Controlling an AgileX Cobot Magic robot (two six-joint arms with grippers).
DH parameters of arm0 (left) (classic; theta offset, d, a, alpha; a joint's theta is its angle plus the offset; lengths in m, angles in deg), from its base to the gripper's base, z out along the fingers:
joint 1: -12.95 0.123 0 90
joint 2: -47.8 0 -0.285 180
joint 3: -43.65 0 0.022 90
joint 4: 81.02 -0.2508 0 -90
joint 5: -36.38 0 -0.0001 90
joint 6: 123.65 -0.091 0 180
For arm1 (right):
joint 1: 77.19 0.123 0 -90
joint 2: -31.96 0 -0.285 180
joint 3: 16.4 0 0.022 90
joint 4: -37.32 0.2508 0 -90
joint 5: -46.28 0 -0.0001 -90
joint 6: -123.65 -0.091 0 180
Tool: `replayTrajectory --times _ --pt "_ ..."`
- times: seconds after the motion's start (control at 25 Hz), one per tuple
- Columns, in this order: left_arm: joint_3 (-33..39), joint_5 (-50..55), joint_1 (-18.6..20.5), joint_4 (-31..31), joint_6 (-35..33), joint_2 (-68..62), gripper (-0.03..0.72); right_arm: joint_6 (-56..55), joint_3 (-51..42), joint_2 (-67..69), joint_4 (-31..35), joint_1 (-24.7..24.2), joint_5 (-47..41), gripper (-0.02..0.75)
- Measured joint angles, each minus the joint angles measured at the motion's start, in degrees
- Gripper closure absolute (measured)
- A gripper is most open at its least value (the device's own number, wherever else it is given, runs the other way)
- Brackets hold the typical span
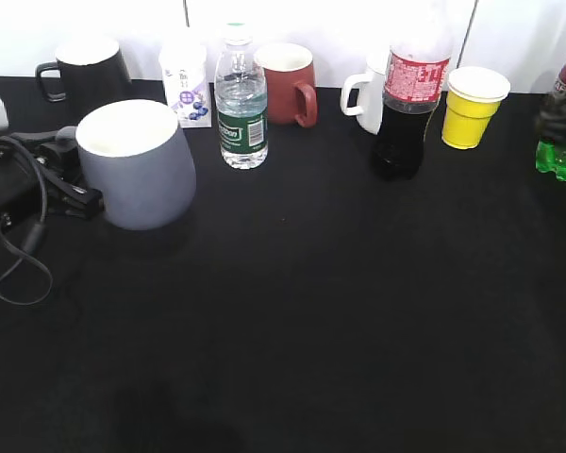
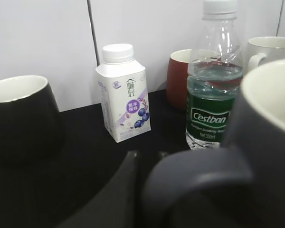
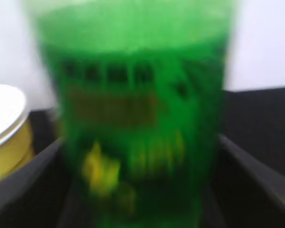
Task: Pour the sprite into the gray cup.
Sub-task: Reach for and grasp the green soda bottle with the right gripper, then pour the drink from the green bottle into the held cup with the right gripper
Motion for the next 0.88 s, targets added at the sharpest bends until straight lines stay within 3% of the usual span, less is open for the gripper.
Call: replayTrajectory --times 0.12,0.28,0.48,0.6,0.72,0.88 --pt "0.0 0.0 0.0 0.0 0.0 0.0 0.62 0.6 4.33 4.14 0.71 0.0 0.07 0.092" --pt "0.0 0.0 0.0 -0.06 0.0 0.0 0.62 1.87 5.13 5.59 0.84 0.0 0.71 0.304" --pt "0.0 0.0 0.0 -1.07 0.0 0.0 0.62 2.65 -3.96 2.08 -1.9 0.2 8.97 0.319" --pt "0.0 0.0 -1.62 -5.05 1.85 0.0 0.621 2.75 -13.08 -8.27 -9.55 0.44 9.65 0.319" --pt "0.0 0.0 -7.36 -5.44 2.14 0.0 0.621 2.81 -20.31 -20.84 -11.59 6.51 9.9 0.319" --pt "0.0 0.0 -14.03 -5.76 2.16 0.0 0.621 11.01 -21.94 -30.18 -12.88 22.5 -2.05 0.319"
